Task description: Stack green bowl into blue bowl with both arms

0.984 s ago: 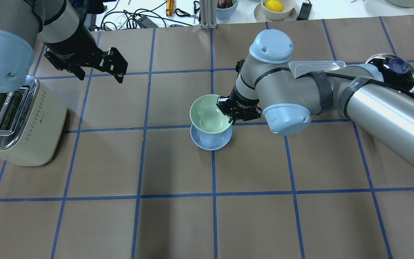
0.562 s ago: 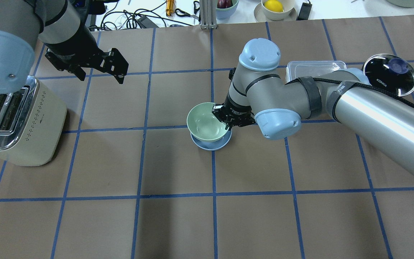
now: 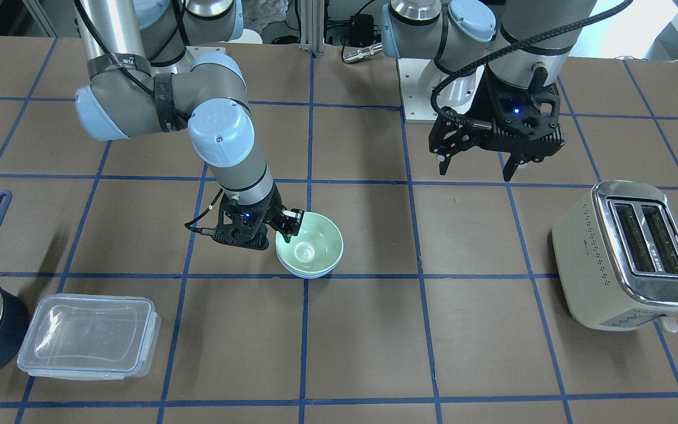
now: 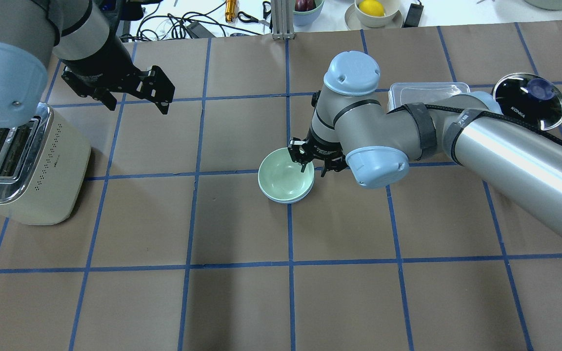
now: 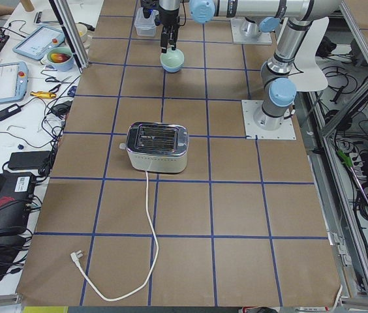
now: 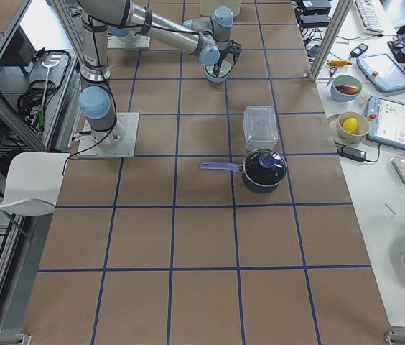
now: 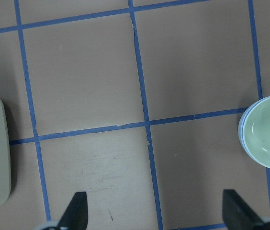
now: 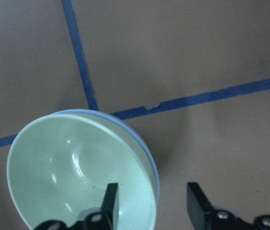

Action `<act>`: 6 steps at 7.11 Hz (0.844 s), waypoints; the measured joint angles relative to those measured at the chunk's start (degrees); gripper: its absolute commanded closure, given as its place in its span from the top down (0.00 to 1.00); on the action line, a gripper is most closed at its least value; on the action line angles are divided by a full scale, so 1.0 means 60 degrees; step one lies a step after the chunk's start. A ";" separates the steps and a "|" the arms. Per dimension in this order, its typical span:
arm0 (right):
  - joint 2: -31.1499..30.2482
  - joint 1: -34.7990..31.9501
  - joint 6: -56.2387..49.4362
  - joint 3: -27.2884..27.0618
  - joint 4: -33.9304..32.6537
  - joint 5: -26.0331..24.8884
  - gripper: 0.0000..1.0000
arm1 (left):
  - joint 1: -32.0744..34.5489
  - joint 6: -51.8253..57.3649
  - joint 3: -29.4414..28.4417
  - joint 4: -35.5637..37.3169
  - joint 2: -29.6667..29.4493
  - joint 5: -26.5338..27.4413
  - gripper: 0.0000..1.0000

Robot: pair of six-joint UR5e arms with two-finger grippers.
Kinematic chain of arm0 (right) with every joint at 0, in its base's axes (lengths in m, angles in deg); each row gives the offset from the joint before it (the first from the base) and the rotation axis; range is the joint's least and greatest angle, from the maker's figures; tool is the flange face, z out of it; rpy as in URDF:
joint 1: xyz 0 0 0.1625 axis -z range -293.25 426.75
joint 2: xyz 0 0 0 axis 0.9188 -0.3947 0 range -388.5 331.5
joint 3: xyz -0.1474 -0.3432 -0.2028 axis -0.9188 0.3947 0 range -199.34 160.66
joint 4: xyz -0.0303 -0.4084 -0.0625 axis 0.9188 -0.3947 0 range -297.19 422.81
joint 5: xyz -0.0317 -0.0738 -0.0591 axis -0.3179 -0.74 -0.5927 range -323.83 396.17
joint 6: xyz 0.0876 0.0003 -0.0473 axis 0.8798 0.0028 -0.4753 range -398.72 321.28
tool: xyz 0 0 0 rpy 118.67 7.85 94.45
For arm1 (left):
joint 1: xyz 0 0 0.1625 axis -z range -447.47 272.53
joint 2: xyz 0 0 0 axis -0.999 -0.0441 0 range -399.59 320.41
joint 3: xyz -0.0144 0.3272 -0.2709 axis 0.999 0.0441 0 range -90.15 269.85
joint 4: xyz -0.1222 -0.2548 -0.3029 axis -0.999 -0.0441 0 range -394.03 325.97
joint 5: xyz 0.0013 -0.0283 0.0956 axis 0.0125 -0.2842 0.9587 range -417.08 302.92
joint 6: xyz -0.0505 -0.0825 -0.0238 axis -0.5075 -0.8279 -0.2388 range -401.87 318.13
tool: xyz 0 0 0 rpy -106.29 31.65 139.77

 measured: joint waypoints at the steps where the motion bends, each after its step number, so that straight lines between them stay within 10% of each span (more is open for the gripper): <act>1: -0.0266 0.0119 -0.0098 0.0213 0.0253 -0.0365 1.00 | 0.0002 -0.0004 0.0030 -0.0006 -0.0001 0.0004 1.00; 6: -0.1467 0.1165 -0.2151 0.4272 0.6194 -0.1250 1.00 | 0.0031 -0.0027 0.0068 -0.0143 0.0143 -0.0005 1.00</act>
